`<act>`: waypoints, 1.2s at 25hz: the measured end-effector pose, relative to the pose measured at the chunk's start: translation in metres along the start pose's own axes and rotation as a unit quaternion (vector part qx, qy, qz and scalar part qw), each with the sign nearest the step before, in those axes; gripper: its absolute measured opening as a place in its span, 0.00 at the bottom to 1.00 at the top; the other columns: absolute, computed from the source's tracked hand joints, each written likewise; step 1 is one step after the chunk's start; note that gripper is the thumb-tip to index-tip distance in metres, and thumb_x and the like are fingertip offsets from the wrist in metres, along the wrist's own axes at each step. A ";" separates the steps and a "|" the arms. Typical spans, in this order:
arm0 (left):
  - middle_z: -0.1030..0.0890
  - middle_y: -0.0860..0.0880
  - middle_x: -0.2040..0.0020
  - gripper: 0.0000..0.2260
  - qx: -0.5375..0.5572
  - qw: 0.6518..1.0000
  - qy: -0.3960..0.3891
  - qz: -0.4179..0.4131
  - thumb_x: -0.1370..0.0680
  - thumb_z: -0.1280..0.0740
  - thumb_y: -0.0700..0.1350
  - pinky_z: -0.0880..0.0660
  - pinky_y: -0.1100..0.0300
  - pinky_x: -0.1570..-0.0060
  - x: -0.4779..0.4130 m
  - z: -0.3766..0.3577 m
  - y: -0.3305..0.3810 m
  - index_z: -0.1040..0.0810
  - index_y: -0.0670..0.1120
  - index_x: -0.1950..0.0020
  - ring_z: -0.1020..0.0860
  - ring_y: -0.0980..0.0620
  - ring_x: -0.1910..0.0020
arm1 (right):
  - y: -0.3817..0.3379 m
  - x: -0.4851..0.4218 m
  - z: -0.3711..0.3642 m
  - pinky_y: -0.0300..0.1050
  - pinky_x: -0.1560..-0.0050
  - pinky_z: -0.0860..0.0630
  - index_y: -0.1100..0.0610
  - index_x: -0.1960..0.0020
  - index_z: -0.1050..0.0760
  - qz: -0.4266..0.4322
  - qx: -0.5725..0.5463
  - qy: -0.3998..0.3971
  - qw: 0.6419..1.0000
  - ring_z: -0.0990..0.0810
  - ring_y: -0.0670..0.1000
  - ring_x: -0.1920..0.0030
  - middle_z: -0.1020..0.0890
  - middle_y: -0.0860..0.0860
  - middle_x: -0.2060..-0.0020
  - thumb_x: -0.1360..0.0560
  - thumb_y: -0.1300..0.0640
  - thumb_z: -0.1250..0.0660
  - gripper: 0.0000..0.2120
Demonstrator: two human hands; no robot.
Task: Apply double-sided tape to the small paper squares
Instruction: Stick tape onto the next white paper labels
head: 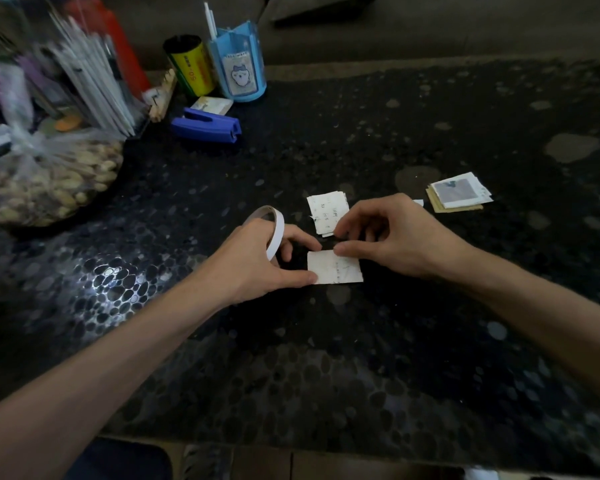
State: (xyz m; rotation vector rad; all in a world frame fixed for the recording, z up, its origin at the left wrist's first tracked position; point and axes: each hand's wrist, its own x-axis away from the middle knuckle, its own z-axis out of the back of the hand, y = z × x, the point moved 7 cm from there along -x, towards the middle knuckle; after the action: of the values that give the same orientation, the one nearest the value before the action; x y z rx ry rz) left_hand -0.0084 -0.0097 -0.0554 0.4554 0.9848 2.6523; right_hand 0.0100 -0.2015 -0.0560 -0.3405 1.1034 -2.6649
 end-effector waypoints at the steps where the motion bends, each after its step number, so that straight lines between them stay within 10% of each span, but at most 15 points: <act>1: 0.21 0.51 0.56 0.16 -0.002 1.000 -0.002 0.002 0.29 0.20 0.54 0.26 0.64 0.64 -0.001 0.000 0.000 0.17 0.62 0.43 0.24 0.60 0.69 | 0.000 0.000 0.002 0.34 0.60 0.26 0.45 0.46 0.17 -0.001 0.001 0.020 1.000 0.20 0.40 0.60 0.17 0.43 0.57 0.25 0.48 0.22 0.09; 6: 0.22 0.50 0.57 0.14 -0.014 1.000 -0.005 0.002 0.29 0.20 0.54 0.27 0.64 0.65 -0.002 -0.001 0.000 0.17 0.61 0.45 0.25 0.61 0.69 | -0.015 -0.003 0.014 0.46 0.36 0.26 0.50 0.31 0.20 0.073 0.171 0.170 0.968 0.27 0.50 0.36 0.22 0.49 0.39 0.22 0.46 0.27 0.21; 11: 0.22 0.51 0.57 0.17 -0.003 1.000 -0.003 0.004 0.30 0.20 0.54 0.21 0.54 0.60 -0.001 0.000 0.001 0.17 0.61 0.43 0.21 0.54 0.66 | -0.013 -0.014 -0.003 0.56 0.27 0.37 0.48 0.26 0.23 0.048 0.291 0.109 0.949 0.41 0.56 0.22 0.29 0.50 0.24 0.20 0.41 0.31 0.25; 22: 0.20 0.51 0.63 0.11 0.067 0.994 0.087 0.008 0.26 0.23 0.52 0.27 0.60 0.63 -0.007 0.016 -0.011 0.16 0.57 0.44 0.26 0.60 0.71 | -0.027 -0.004 -0.009 0.52 0.51 0.27 0.58 0.47 0.15 0.249 0.322 0.160 0.899 0.20 0.58 0.45 0.14 0.54 0.50 0.20 0.55 0.32 0.09; 30: 0.18 0.51 0.63 0.08 0.075 0.991 0.108 0.011 0.24 0.24 0.49 0.25 0.60 0.62 -0.007 0.019 -0.012 0.15 0.56 0.46 0.22 0.58 0.68 | -0.024 -0.002 0.004 0.47 0.51 0.28 0.58 0.53 0.16 0.211 0.232 0.206 0.927 0.19 0.56 0.51 0.15 0.52 0.58 0.27 0.62 0.24 0.03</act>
State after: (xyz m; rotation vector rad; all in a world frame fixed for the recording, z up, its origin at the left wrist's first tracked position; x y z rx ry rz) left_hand 0.0068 0.0077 -0.0509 0.2123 1.2569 2.7013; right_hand 0.0101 -0.1868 -0.0365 0.5080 0.5087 -2.5328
